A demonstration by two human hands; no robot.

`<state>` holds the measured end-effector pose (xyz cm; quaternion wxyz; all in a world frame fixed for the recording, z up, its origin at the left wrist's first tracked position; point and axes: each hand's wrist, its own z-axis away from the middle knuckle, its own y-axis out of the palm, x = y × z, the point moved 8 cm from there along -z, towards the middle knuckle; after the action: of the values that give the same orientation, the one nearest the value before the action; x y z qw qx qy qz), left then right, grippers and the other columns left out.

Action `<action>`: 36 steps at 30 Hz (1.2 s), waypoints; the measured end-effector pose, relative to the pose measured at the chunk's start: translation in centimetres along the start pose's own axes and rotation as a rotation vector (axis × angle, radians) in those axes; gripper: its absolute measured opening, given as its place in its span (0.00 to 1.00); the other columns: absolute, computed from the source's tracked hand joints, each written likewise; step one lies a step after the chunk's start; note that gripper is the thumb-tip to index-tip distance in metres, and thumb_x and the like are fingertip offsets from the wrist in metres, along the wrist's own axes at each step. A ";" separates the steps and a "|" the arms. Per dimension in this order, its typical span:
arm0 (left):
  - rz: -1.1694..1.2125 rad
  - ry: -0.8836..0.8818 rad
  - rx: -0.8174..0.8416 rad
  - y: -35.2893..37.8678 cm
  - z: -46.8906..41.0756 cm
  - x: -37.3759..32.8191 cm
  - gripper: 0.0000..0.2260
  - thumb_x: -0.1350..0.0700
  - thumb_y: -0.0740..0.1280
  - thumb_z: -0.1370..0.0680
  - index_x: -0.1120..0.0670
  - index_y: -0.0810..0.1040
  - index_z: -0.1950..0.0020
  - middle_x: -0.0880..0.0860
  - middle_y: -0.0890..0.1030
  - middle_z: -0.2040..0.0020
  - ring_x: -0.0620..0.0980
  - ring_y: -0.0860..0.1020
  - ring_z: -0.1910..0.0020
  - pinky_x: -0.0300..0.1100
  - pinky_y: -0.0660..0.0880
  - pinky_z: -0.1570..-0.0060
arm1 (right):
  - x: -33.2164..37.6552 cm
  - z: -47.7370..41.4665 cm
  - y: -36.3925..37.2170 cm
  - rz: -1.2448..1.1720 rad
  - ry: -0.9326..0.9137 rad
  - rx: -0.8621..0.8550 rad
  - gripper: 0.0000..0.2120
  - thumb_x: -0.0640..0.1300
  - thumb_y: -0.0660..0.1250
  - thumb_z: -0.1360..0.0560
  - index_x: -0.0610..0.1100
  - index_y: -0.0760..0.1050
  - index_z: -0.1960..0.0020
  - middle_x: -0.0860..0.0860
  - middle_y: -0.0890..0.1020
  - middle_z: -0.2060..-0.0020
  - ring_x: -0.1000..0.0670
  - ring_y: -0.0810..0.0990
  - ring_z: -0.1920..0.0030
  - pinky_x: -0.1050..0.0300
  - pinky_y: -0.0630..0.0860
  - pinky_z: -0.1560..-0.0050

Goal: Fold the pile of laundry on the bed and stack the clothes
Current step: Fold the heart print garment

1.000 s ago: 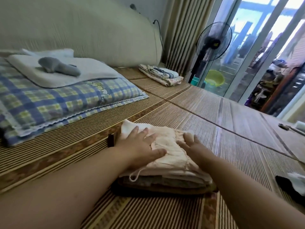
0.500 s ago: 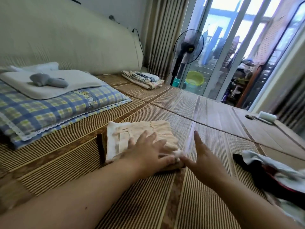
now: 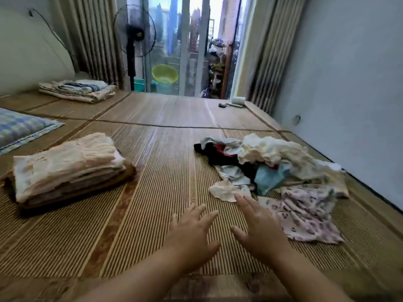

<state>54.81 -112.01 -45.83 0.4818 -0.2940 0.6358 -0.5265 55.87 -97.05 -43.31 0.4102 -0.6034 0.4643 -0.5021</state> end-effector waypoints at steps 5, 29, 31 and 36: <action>-0.085 0.050 0.125 2.9 -1.4 -4.1 0.32 0.38 0.62 0.23 0.36 0.51 0.24 0.46 0.50 0.20 0.50 0.45 0.21 0.61 0.44 0.26 | -6.2 1.2 0.5 -0.001 0.157 0.077 0.32 0.60 0.61 0.24 0.59 0.53 0.24 0.54 0.56 0.23 0.49 0.55 0.24 0.39 0.49 0.26; -0.444 -0.040 0.037 3.6 -9.4 -3.7 0.12 0.49 0.58 0.19 0.47 0.77 0.57 0.47 0.78 0.60 0.45 0.76 0.63 0.42 0.74 0.56 | -12.4 0.2 1.0 -0.618 0.204 0.331 0.11 0.48 0.62 0.20 0.53 0.78 0.41 0.57 0.80 0.50 0.57 0.80 0.54 0.62 0.75 0.58; -0.489 -0.239 0.082 2.4 -8.0 1.6 0.11 0.50 0.58 0.19 0.47 0.76 0.58 0.46 0.78 0.60 0.46 0.76 0.61 0.44 0.73 0.53 | -11.3 0.5 0.9 -0.688 0.176 0.326 0.11 0.43 0.63 0.20 0.52 0.79 0.41 0.55 0.82 0.51 0.55 0.82 0.57 0.61 0.78 0.58; -0.315 -0.345 0.049 0.6 -4.6 5.1 0.12 0.48 0.59 0.19 0.41 0.75 0.37 0.47 0.79 0.44 0.47 0.77 0.48 0.46 0.75 0.48 | -11.6 0.0 1.2 -0.431 0.173 0.220 0.12 0.43 0.64 0.21 0.55 0.80 0.43 0.56 0.81 0.44 0.56 0.78 0.46 0.62 0.72 0.40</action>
<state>48.80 -114.58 -48.04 0.5020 -0.4635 0.4774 -0.5525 54.90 -86.01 -47.10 0.3156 -0.5950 0.3009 -0.6751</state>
